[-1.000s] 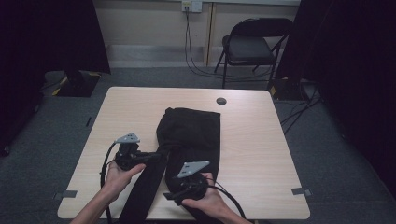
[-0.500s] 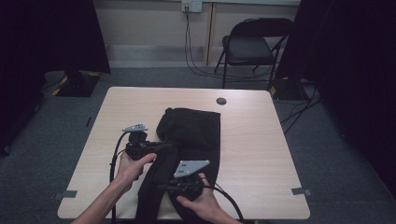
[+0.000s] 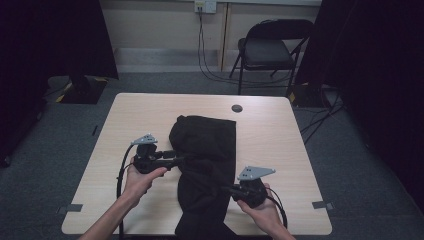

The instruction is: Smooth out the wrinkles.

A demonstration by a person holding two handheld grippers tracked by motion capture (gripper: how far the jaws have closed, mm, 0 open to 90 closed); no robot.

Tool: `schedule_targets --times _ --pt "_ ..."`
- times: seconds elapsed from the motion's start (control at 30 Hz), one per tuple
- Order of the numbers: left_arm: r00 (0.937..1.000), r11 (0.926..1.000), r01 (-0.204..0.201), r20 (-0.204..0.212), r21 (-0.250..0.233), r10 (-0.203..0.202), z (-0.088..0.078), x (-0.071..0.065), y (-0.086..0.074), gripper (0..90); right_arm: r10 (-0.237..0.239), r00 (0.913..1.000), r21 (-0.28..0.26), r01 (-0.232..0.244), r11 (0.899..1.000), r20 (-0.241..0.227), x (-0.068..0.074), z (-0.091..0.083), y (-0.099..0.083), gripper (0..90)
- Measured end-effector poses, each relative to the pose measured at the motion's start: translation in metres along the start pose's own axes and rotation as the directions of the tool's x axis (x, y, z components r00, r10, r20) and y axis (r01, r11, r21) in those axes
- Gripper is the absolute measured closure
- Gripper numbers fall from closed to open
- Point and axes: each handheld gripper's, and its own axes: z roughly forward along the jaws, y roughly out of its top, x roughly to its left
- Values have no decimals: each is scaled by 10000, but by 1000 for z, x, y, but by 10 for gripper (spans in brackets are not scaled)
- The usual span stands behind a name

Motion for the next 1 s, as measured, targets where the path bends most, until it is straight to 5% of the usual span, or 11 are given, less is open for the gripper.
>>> schedule_targets --times 0.07,0.17,0.27,0.4,0.53,0.6,0.63,0.8,0.9,0.97,1.0 --pt "9981 9967 -578 -167 564 588 2 -2 -4 541 190 9998 459 -193 9988 72 -6 0 -16 873" --pt "9944 9858 -1058 212 1303 1039 10 -3 -18 671 230 9994 765 -250 9968 277 -8 -1 -27 644" --pt "9929 9732 -1189 180 1966 1177 21 -4 -33 747 550 9956 399 -582 9975 760 -14 -6 -21 392" --pt "9891 9626 -1455 117 2284 1467 31 -9 -37 752 582 9928 -449 -537 9975 1045 -24 -7 -3 324" --pt "9862 9566 -1647 252 2405 1635 41 -10 -38 750 240 9955 -601 -185 9980 913 -33 18 15 650" --pt "9752 9288 -2065 -132 3076 2211 48 -13 -43 750 375 9929 -535 -316 9981 1126 -39 33 19 783" --pt "9732 9237 -2104 -211 3202 2290 49 -12 -46 750 384 9884 -327 -339 9989 1472 -45 45 19 823" --pt "9664 9166 -2206 -523 3335 2517 40 -11 -53 762 479 9795 655 -618 9959 1956 -60 72 9 818" --pt "9495 8983 -2492 -913 3618 3002 32 -14 -56 768 326 9754 812 -514 9954 2181 -64 75 1 804" --pt "9517 9036 -2339 -1056 3590 2883 24 -13 -61 769 53 9658 929 -304 9952 2593 -65 71 -1 791" --pt "9441 8998 -2468 -1202 3597 3070 20 -14 -64 773 35 9653 908 -282 9955 2612 -66 69 -2 787"
